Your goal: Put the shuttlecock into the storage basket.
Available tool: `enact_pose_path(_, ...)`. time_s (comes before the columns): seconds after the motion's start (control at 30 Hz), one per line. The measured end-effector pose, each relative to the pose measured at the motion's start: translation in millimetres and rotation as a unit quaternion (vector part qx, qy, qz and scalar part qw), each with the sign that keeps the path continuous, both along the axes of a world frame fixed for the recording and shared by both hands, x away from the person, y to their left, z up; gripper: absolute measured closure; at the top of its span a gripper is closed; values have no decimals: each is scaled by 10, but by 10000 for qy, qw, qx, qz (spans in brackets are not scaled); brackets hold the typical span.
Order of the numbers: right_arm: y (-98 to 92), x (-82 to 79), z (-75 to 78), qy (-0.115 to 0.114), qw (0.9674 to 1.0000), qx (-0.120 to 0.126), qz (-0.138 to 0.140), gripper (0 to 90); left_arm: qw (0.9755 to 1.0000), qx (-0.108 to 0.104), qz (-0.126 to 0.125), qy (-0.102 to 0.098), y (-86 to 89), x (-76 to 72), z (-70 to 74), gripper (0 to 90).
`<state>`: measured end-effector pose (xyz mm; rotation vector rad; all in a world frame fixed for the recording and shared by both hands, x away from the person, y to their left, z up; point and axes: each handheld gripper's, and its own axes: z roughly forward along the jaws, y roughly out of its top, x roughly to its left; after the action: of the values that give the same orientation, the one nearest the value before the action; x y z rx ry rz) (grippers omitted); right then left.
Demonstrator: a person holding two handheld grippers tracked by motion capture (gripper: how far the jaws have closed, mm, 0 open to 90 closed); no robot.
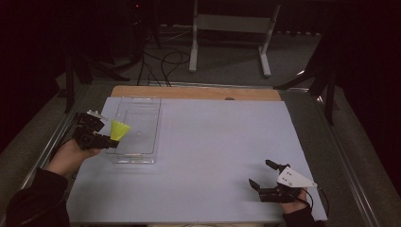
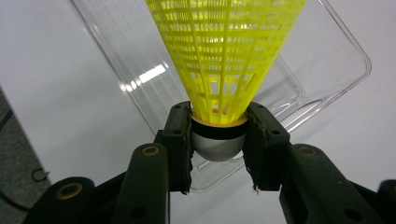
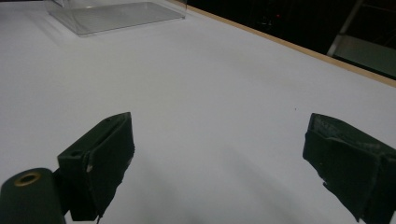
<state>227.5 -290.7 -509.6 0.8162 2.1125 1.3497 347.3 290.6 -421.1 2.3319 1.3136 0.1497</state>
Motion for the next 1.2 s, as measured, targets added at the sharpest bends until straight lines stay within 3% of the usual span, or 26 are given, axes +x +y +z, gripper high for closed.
enact_pose_path(0.27, 0, -1, -1, 10, 10000, 3, 4, 89, 9999, 130, -16, 49, -15, 46, -140, 650)
enact_pose_path(0.6, 2, 3, -6, 25, 10000, -11, 8, 89, 9999, 135, -46, 82, -46, 90, -257, 648)
enact_pose_path(0.8, 0, 4, -7, 33, 10000, -4, 2, 89, 9997, 183, -79, 162, -63, 120, -289, 641)
enact_pose_path(0.97, 3, 6, -10, 43, 10000, -3, 12, 89, 9999, 116, 15, 87, -71, 122, -249, 627)
enact_pose_path(1.03, 2, 5, -9, 45, 10000, 2, 4, 89, 9999, 126, 34, 73, -72, 123, -221, 584)
enact_pose_path(1.2, 3, 4, -7, 38, 10000, -11, 13, 89, 9999, 149, -8, 26, -123, 105, -147, 380)
